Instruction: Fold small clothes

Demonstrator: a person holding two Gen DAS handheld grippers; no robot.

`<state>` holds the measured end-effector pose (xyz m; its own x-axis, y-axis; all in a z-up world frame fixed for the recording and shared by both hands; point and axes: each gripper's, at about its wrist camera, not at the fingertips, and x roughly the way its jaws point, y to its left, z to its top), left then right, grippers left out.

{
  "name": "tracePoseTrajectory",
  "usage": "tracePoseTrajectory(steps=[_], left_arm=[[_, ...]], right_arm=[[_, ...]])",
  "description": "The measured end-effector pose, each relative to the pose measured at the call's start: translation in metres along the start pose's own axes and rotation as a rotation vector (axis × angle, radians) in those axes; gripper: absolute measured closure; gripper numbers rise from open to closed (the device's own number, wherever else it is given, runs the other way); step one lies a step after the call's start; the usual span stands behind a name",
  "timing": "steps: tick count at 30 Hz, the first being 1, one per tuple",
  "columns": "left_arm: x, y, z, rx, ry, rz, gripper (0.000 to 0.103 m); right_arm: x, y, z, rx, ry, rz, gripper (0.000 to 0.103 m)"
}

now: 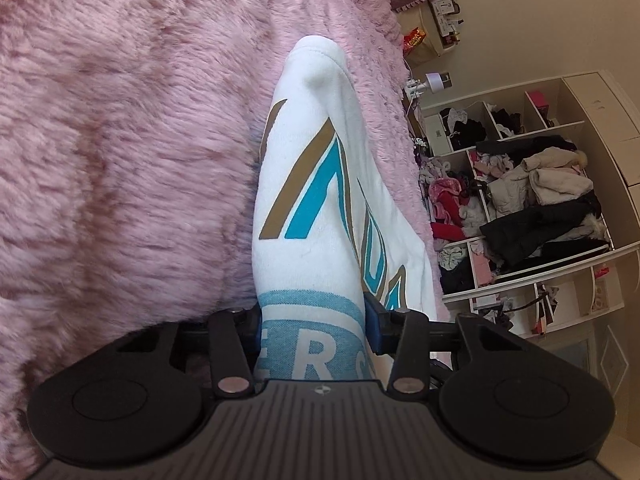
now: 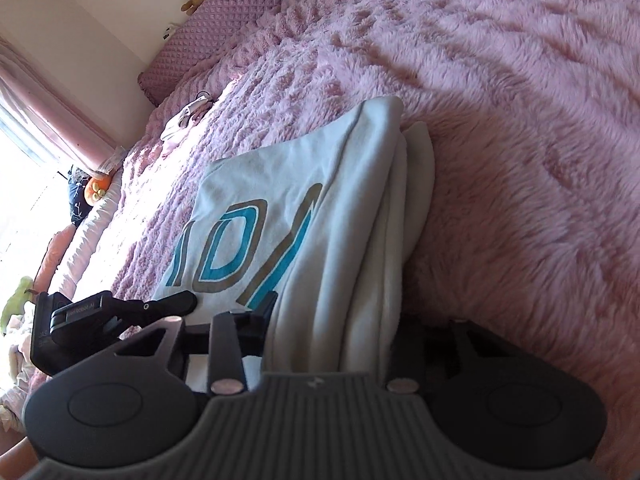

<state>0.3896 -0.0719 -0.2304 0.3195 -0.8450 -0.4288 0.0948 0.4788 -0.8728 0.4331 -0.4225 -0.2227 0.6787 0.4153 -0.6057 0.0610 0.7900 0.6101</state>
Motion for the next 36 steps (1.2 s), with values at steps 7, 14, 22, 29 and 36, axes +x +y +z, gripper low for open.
tracePoseTrajectory(steps=[7,14,22,29,36], left_arm=[[-0.017,-0.022,-0.003,-0.013,-0.014,-0.070,0.057],[-0.055,-0.069,-0.017,0.095,-0.032,-0.055,0.057],[-0.148,-0.100,-0.037,0.134,-0.116,-0.042,0.057],[-0.214,-0.096,-0.060,0.129,-0.182,-0.019,0.057],[-0.231,-0.049,-0.068,0.076,-0.191,-0.017,0.057]], right_arm=[[-0.019,0.026,0.001,-0.065,-0.046,-0.055,0.080],[-0.049,0.076,0.003,-0.127,-0.065,-0.041,0.082],[-0.090,0.159,-0.016,-0.202,-0.067,0.044,0.082],[-0.106,0.227,-0.058,-0.268,-0.065,0.084,0.083],[-0.089,0.249,-0.099,-0.289,0.000,0.069,0.083]])
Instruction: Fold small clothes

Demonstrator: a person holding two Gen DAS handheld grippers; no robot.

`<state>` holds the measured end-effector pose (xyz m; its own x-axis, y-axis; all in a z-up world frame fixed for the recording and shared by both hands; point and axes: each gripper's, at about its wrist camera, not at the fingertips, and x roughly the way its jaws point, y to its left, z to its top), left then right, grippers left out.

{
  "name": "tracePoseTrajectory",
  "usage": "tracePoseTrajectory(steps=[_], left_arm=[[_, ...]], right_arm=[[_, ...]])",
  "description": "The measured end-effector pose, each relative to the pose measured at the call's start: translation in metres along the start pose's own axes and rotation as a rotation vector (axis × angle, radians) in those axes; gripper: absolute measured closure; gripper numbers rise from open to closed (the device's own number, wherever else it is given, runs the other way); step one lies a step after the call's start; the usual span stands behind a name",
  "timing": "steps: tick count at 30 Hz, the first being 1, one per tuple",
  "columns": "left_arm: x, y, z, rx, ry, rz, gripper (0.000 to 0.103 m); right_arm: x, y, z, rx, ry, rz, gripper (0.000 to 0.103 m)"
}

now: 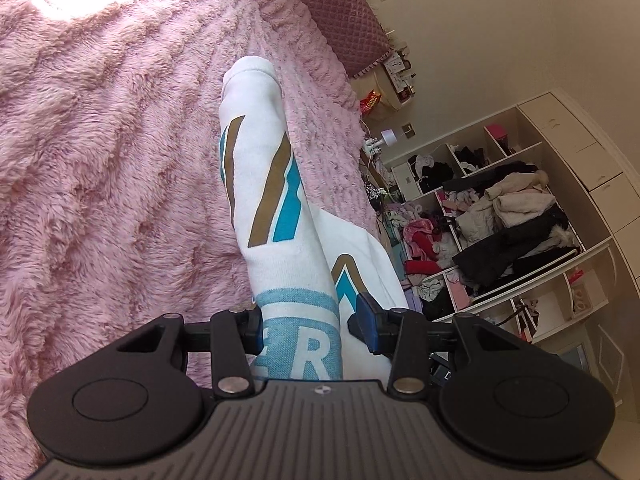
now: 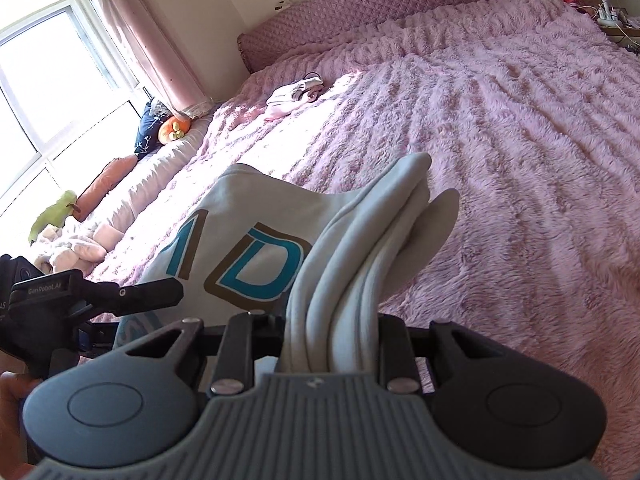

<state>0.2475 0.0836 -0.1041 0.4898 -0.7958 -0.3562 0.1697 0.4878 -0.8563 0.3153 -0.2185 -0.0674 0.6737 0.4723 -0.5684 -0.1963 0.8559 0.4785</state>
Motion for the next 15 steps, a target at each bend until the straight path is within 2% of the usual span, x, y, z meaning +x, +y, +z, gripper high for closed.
tracePoseTrajectory(steps=[6,10,11,14,15], left_arm=[[0.021,0.063,-0.007,-0.061,-0.003,0.018,0.057],[0.037,0.103,-0.011,-0.080,0.005,0.081,0.060],[0.036,0.111,-0.012,-0.080,0.004,0.092,0.062],[0.019,0.127,-0.010,-0.102,-0.009,0.097,0.064],[0.006,0.127,-0.010,-0.099,-0.023,0.104,0.064]], right_arm=[[0.047,-0.009,-0.030,-0.033,0.050,-0.073,0.083],[0.081,-0.033,-0.048,-0.006,0.099,-0.140,0.082],[0.084,-0.039,-0.053,-0.003,0.098,-0.151,0.081],[0.078,-0.050,-0.061,-0.065,0.064,-0.174,0.062],[0.072,-0.052,-0.062,-0.101,0.054,-0.181,0.061]])
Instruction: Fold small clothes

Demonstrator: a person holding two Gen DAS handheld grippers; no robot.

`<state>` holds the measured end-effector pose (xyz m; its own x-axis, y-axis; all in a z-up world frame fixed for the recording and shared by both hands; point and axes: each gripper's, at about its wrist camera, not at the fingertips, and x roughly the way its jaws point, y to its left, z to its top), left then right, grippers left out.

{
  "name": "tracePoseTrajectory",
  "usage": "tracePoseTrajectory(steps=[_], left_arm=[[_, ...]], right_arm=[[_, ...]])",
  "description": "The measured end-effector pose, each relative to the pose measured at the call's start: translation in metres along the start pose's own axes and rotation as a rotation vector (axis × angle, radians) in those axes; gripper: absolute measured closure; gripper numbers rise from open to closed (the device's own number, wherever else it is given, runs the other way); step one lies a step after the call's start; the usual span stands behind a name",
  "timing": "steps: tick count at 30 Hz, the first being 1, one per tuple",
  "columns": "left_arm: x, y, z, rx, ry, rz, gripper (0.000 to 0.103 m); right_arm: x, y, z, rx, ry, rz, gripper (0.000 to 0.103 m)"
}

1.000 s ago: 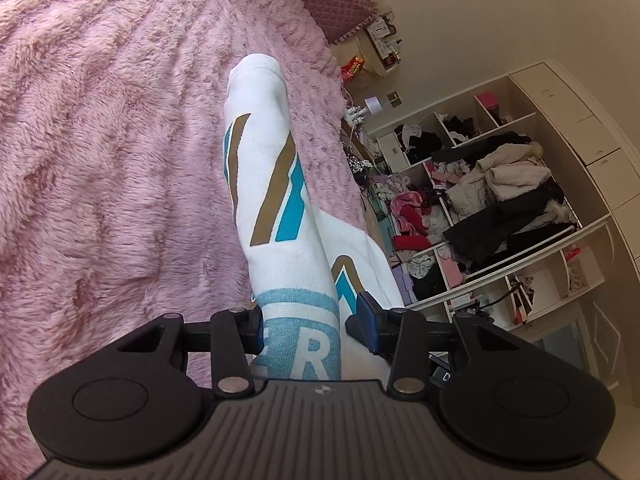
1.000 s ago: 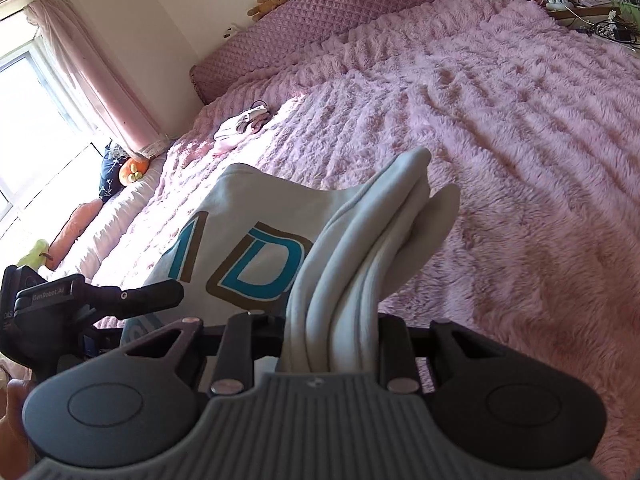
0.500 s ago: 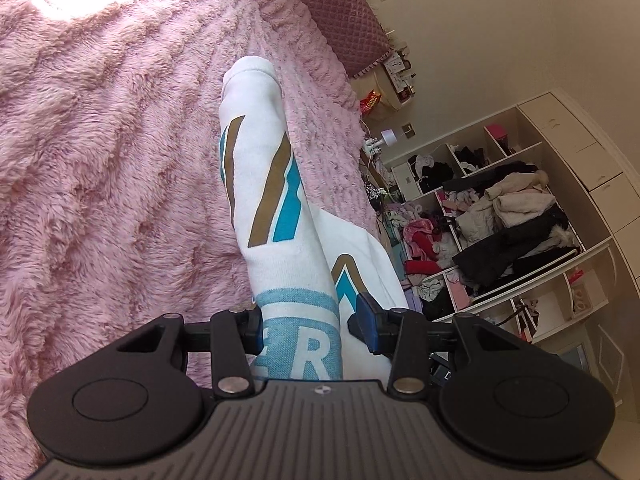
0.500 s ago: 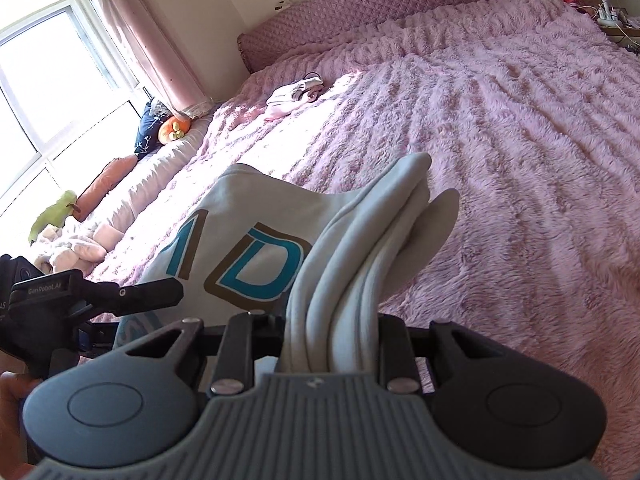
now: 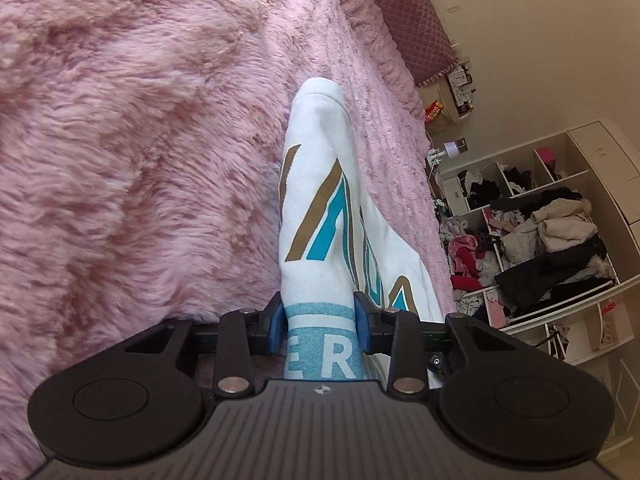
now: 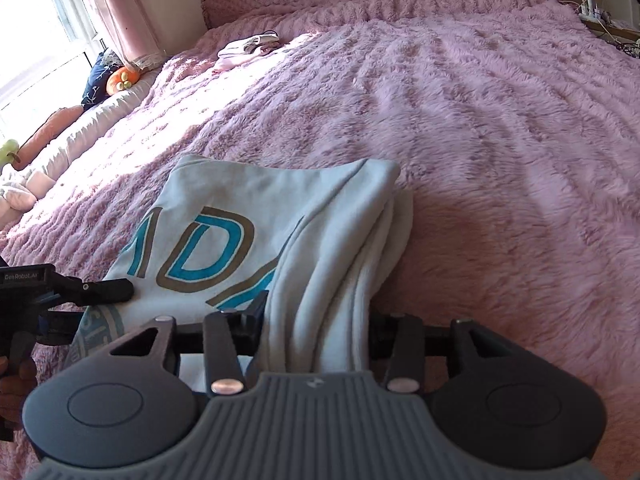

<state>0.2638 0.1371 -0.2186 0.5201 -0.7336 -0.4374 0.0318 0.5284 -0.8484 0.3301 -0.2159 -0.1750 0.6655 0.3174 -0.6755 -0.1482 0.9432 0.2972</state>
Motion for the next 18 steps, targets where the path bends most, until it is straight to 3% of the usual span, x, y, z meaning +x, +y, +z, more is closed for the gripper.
tracePoseTrajectory(steps=[5,7,10,13,14,17,18], left_arm=[[-0.059,-0.031,-0.011,0.089,-0.072,0.001,0.065],[-0.075,-0.059,-0.031,0.185,-0.096,0.016,0.065],[-0.081,-0.091,-0.069,0.285,-0.108,0.019,0.065],[-0.072,-0.098,-0.101,0.280,-0.084,-0.021,0.065],[-0.068,-0.098,-0.109,0.275,-0.074,-0.028,0.065],[-0.050,-0.091,-0.128,0.266,-0.035,-0.003,0.065],[-0.044,-0.086,-0.131,0.266,-0.021,0.025,0.065]], right_arm=[[-0.044,-0.015,-0.003,0.012,-0.047,0.034,0.063],[-0.069,-0.015,-0.011,0.030,-0.071,0.082,0.063],[-0.096,-0.013,-0.032,0.062,-0.064,0.096,0.063],[-0.105,-0.011,-0.058,0.077,-0.040,0.051,0.063],[-0.105,-0.011,-0.062,0.086,-0.032,0.049,0.066],[-0.103,-0.009,-0.072,0.068,-0.017,0.039,0.102],[-0.104,-0.008,-0.071,0.064,-0.020,0.032,0.103]])
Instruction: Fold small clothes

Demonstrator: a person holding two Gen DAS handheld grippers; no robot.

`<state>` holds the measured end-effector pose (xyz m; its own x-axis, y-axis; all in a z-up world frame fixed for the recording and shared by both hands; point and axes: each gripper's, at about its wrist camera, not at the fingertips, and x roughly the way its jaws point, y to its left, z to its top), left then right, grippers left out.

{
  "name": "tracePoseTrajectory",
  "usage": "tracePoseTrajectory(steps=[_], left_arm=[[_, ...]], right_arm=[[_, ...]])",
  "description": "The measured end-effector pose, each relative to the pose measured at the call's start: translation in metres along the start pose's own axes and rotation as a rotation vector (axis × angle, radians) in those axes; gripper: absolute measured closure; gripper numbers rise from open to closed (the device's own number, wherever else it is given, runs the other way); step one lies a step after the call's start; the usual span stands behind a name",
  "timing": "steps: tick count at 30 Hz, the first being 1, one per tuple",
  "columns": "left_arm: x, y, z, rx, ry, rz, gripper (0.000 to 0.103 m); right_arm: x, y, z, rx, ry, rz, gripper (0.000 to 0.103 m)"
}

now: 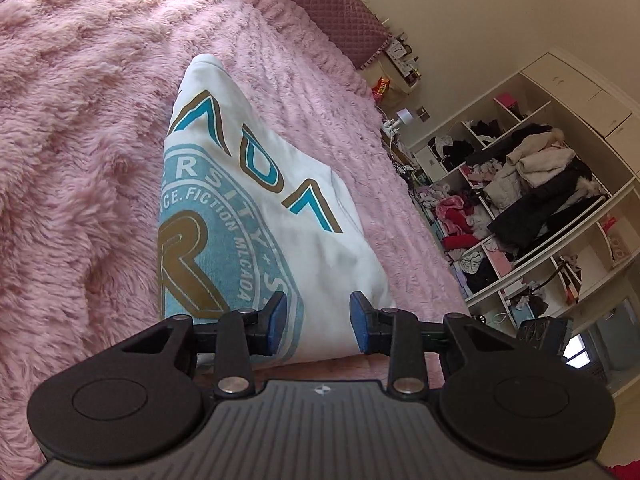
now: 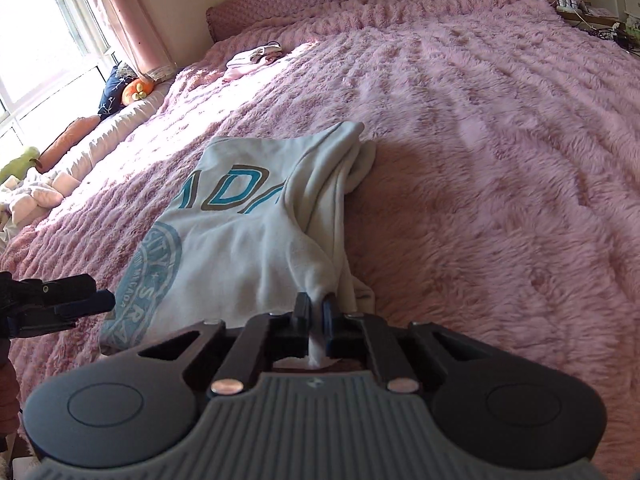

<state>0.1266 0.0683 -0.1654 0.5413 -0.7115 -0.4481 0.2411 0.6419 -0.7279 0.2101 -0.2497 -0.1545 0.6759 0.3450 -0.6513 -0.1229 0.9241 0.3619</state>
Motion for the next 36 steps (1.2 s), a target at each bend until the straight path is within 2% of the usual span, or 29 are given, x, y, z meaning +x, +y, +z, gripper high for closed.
tracePoseTrajectory(steps=[2,3,5,8,10,12,14,16,18,19,21,23,25,27,28,29,30,33,34,35,36], left_arm=[[0.008,0.013,-0.007,-0.019,0.019,0.062,0.069],[0.010,0.022,-0.010,-0.044,0.018,0.058,0.072],[0.014,0.038,-0.013,-0.115,0.018,0.061,0.092],[0.012,0.047,-0.012,-0.150,0.007,0.039,0.093],[0.007,0.042,-0.009,-0.126,-0.005,0.034,0.088],[0.001,0.030,-0.007,-0.089,-0.019,0.036,0.077],[-0.003,0.018,-0.003,-0.036,-0.047,0.054,0.070],[-0.006,0.004,0.002,0.025,-0.079,0.084,0.068],[-0.011,-0.011,0.007,0.081,-0.123,0.129,0.061],[-0.012,-0.017,0.008,0.109,-0.143,0.163,0.053],[-0.014,-0.033,0.011,0.180,-0.170,0.250,0.046],[-0.010,-0.042,0.014,0.221,-0.154,0.308,0.046],[-0.007,-0.042,0.014,0.213,-0.137,0.322,0.046],[-0.002,-0.038,0.011,0.197,-0.117,0.328,0.046],[0.000,-0.037,0.011,0.192,-0.110,0.329,0.046],[0.003,-0.035,0.010,0.189,-0.099,0.330,0.046],[0.004,-0.033,0.010,0.189,-0.101,0.334,0.046],[0.007,-0.029,0.010,0.183,-0.104,0.340,0.046],[0.008,-0.029,0.009,0.180,-0.106,0.344,0.046],[0.010,-0.028,0.009,0.180,-0.103,0.356,0.046],[0.012,-0.027,0.008,0.181,-0.100,0.362,0.046]], right_arm=[[-0.002,0.002,0.002,-0.008,-0.003,-0.035,0.103],[0.001,0.002,0.001,-0.018,0.018,-0.057,0.103],[0.010,-0.004,-0.004,-0.004,0.059,-0.074,0.103],[0.020,-0.009,-0.011,-0.011,0.068,-0.071,0.099],[0.014,-0.012,-0.008,0.018,0.048,-0.057,0.086],[0.005,-0.016,0.002,0.060,0.003,-0.021,0.073],[0.001,-0.019,0.018,0.080,-0.044,0.020,0.070],[0.012,-0.024,0.048,0.112,-0.080,0.037,0.070],[0.031,-0.031,0.076,0.162,-0.113,0.041,0.067],[0.039,-0.035,0.085,0.185,-0.117,0.048,0.066],[0.066,-0.044,0.110,0.259,-0.104,0.071,0.065],[0.089,-0.049,0.124,0.294,-0.084,0.076,0.062],[0.111,-0.052,0.134,0.304,-0.061,0.051,0.062],[0.127,-0.050,0.137,0.300,-0.041,0.045,0.064],[0.132,-0.049,0.138,0.293,-0.031,0.044,0.070],[0.139,-0.047,0.138,0.273,-0.011,0.055,0.094],[0.143,-0.043,0.138,0.247,-0.003,0.046,0.093],[0.136,-0.030,0.143,0.160,-0.061,0.044,0.094],[0.134,-0.025,0.144,0.113,-0.084,0.027,0.095],[0.134,-0.021,0.145,0.080,-0.100,0.000,0.103],[0.140,-0.019,0.147,0.041,-0.098,-0.045,0.103]])
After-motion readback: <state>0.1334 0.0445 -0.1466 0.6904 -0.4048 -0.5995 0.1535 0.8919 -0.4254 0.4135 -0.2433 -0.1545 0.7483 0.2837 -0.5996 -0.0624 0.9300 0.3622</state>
